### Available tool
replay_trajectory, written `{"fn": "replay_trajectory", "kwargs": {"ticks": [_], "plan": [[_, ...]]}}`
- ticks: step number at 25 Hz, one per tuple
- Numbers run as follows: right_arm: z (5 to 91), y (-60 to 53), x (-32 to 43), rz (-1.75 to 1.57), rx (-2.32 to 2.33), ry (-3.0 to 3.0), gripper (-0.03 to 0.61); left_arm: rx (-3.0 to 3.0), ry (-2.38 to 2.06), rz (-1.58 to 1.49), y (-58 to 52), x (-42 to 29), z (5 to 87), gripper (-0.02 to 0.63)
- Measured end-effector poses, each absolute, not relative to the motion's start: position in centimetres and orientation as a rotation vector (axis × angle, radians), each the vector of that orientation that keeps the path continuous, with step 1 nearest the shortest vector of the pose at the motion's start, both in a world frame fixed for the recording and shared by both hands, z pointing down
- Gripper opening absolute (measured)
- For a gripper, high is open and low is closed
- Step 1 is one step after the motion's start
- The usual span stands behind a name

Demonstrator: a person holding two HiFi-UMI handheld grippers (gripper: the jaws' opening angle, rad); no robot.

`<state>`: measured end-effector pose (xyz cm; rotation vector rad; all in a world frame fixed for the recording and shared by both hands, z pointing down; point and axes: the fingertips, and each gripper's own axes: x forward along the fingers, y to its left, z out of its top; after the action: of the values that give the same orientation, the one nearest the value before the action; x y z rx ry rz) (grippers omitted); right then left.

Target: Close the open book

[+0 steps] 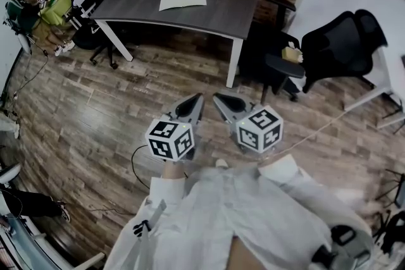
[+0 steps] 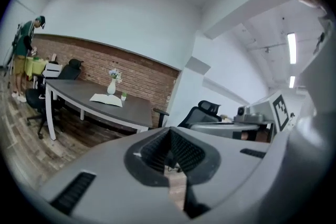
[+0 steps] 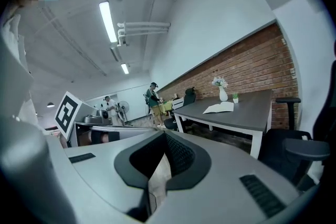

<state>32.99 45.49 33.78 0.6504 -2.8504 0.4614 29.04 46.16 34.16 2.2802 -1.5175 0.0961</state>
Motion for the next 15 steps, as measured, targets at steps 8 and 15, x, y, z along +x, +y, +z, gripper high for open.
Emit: {"fn": "replay_trajectory", "kwargs": {"ticks": [8,15], "plan": [[36.0,42.6,35.6,0.470,0.728,-2.786,0.006,2.204,-1.588,0.113,45.4,29.7,36.1,0.005],[37.1,41.8,37.2,0.473,0.768,-2.746,0.082,2.126,-1.647,0.179,45.8,29.3,37.8,0.006]]}}
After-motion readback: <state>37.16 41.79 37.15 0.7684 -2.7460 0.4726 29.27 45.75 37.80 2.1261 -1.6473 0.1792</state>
